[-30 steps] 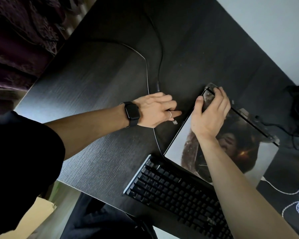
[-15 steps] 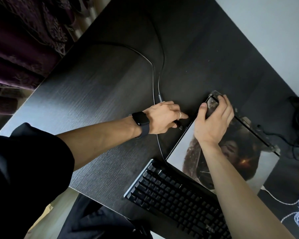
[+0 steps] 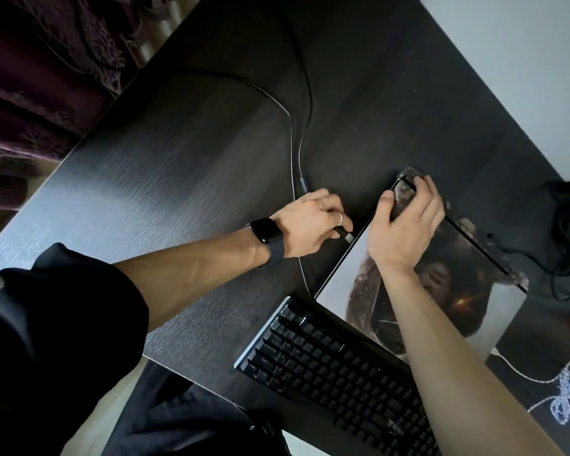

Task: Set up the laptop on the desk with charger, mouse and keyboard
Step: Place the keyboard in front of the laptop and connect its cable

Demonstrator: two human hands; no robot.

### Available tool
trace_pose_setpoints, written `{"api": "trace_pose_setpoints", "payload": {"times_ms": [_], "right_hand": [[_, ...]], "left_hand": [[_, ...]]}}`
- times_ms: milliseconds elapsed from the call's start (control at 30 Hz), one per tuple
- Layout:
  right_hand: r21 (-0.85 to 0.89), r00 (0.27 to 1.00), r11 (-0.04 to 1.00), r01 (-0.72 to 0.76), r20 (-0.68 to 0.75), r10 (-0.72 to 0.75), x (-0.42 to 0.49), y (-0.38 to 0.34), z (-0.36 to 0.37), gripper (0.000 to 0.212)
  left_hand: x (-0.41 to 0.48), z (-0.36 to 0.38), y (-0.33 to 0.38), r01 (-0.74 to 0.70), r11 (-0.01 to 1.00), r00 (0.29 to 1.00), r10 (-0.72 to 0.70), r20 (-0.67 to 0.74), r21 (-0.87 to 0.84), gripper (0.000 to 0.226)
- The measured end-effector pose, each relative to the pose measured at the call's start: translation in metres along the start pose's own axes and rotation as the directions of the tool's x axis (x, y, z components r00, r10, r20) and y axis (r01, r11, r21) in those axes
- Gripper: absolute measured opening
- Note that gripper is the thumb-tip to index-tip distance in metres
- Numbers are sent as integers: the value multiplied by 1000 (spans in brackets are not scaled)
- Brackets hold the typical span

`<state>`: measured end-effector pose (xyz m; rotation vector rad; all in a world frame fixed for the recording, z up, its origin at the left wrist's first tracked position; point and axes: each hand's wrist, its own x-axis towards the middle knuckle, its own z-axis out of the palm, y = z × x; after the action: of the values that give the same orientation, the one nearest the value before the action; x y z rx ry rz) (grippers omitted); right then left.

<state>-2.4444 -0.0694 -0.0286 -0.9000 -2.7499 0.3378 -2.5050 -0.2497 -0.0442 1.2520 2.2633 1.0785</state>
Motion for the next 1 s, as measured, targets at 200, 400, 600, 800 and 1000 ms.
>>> {"api": "trace_pose_setpoints", "payload": {"times_ms": [200,400,600,800,1000], "right_hand": [[-11,1000,1000,8,-2,-8,1,0,-1,52],[-25,1000,1000,1,-4,-1,0,-2,0,53],[-41,1000,999,5,-11,-6,0,-2,0,52],[-43,1000,999,6,-18,-7,0,-3,0,52],[-40,1000,999,-2,-1,2,0,-3,-1,53]], "left_hand": [[-1,7,1,-7,999,999,9,-49,34,18],[3,-3,8,-7,994,999,2,42,107,23],[6,-8,8,4,990,993,-20,115,139,27],[3,-5,6,-31,990,997,21,72,139,26],[3,-12,-7,-187,941,982,190,17,281,15]]}}
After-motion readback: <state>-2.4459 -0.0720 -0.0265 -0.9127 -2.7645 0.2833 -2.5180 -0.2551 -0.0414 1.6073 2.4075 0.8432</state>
